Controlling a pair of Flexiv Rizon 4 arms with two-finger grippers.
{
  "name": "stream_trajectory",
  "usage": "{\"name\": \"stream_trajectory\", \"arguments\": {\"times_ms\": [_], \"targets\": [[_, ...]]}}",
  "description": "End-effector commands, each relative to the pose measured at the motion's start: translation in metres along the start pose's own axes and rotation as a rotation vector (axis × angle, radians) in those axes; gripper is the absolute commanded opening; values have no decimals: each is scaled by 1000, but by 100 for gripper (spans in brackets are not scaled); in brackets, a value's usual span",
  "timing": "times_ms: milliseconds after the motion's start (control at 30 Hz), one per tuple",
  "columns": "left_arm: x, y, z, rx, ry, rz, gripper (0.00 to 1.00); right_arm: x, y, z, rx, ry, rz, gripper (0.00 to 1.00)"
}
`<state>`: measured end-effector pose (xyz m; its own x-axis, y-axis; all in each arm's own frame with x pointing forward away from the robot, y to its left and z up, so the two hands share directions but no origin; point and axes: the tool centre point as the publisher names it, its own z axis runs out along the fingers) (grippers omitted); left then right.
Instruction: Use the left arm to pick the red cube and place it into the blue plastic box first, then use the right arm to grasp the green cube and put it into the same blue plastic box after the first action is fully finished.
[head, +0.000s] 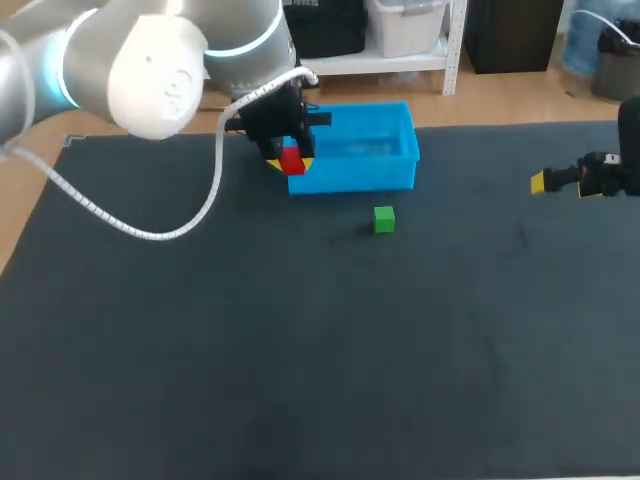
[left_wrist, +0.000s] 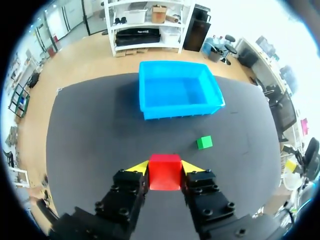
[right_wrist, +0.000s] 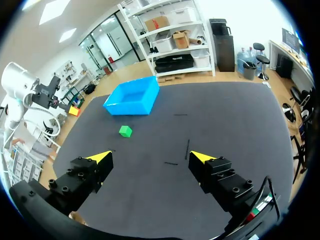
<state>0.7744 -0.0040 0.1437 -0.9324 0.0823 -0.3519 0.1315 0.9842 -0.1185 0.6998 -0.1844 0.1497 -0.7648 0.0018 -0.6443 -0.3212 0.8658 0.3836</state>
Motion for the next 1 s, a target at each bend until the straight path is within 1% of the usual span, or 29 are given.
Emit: {"name": "stream_trajectory", "arguments": {"times_ms": [33,233,333,533,733,1000], "targets": [[0,3,-2,9,-64,15,0,0,-1,0,-2,2,-1,100],[-21,9,2,11,-83,40,0,0,-1,0,-2,2,-1,100],[-28,11,6,14,-87,50,0,0,-1,0,-2,2,-1,100],[-52,17,23,21,-110,70,0,0,-1,0,-2,2,-1,100],[-75,11,43,34,-121,103,0,0,-1,0,-2,2,-1,100],[-108,6,71,43,-86,101,0,0,-1,0,-2,2,-1,100]]}}
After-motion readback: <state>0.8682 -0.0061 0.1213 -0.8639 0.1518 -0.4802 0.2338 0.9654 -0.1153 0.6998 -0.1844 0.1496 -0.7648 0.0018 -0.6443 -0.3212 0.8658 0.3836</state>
